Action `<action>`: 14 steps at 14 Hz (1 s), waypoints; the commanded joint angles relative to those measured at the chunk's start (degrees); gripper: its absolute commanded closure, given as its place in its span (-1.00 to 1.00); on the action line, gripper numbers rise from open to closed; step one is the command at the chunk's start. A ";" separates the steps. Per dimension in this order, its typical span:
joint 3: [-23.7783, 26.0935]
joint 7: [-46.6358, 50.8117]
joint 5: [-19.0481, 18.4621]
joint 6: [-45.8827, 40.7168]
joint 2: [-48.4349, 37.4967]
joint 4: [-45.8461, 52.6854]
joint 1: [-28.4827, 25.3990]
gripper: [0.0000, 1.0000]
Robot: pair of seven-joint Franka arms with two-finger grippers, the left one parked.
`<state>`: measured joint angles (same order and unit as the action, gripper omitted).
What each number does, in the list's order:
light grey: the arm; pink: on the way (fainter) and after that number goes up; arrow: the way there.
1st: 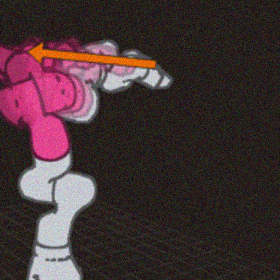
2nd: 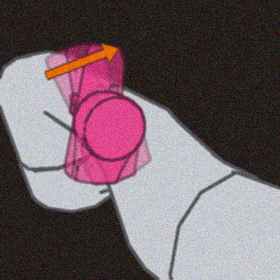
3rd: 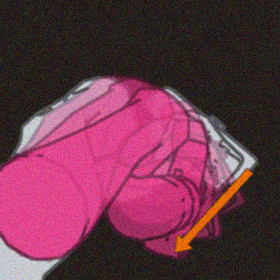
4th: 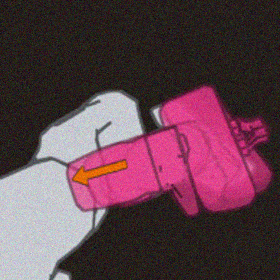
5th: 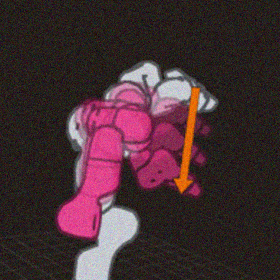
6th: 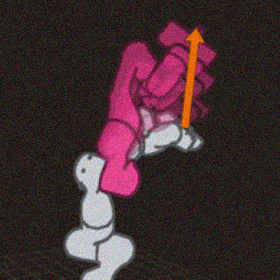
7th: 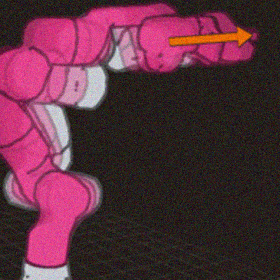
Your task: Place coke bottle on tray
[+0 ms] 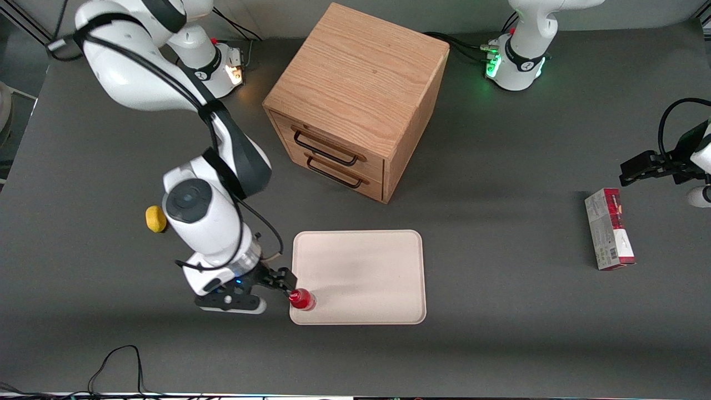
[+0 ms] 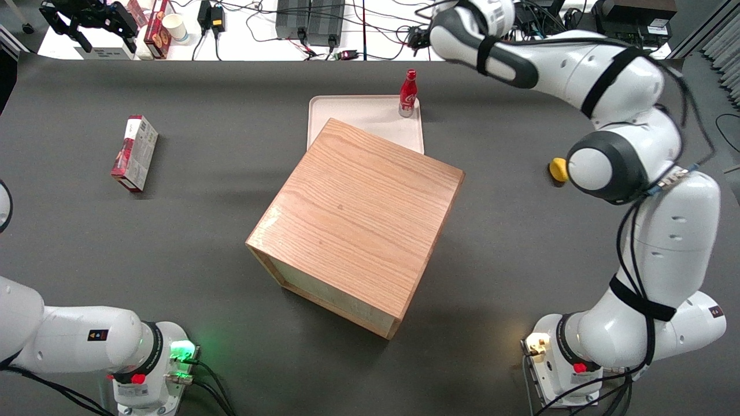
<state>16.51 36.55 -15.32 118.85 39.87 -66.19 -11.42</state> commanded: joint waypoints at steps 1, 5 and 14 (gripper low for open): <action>-7.43 -5.76 8.27 -6.14 -14.61 -13.24 -1.14 -1.00; -15.44 -16.40 12.06 -11.96 -30.34 -27.56 -1.50 -1.00; -20.55 -26.18 17.87 -22.61 -52.95 -41.29 6.14 -1.00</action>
<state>-4.26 11.52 0.67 95.63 -8.88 -103.06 -6.01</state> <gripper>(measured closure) 0.000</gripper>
